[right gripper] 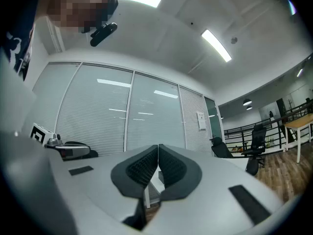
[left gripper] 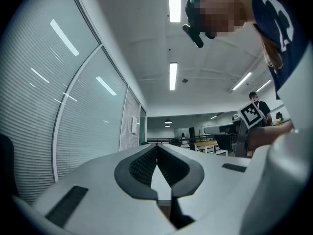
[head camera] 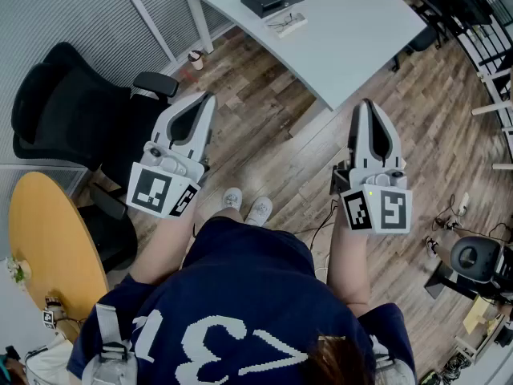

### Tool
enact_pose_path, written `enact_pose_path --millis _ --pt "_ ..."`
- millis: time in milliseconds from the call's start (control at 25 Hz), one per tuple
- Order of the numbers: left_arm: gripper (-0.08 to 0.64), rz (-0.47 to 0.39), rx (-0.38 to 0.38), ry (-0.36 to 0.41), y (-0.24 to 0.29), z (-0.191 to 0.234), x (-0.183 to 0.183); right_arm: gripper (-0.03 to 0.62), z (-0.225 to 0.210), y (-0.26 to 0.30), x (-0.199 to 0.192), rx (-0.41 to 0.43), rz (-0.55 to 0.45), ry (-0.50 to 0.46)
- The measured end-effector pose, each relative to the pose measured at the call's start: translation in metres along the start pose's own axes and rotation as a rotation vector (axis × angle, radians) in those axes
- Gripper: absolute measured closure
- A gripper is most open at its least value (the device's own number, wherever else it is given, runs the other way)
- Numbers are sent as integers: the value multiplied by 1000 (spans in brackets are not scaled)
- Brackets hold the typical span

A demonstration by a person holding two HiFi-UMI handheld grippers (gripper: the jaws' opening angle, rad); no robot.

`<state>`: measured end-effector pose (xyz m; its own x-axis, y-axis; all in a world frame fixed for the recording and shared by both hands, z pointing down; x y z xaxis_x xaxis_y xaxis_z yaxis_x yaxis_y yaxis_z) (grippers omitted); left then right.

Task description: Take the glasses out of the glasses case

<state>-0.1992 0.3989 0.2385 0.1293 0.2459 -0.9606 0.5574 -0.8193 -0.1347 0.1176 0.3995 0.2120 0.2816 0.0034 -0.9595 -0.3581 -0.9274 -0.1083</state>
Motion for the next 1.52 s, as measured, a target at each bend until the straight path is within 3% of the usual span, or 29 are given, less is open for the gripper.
enact_pose_path --millis 360,680,1000,1280,1520 --pt "546 11 10 13 4 -22 7 566 -15 -14 8 34 -16 4" --pt "546 35 17 0 19 -17 -8 566 -28 11 1 71 -3 35" --pt "546 -21 -17 -5 86 33 -27 566 -41 82 10 63 -52 3" --pt "545 -68 -113 1 167 100 -48 566 -54 157 17 -10 -118 -13" --pt "546 -63 -177 -13 220 132 -65 566 -69 201 12 -58 -100 -13"
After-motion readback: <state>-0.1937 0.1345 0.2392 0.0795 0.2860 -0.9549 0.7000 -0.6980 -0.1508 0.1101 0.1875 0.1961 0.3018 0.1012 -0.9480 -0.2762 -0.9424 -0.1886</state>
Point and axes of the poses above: the fingertips, and each gripper's own axes: y forward along the fingers, z to its left, x out of its top, the point moved 9 cm from there along -y, backward along the fingers, and after that the axes turned 13 degrees about y, right-handed, at the moved point
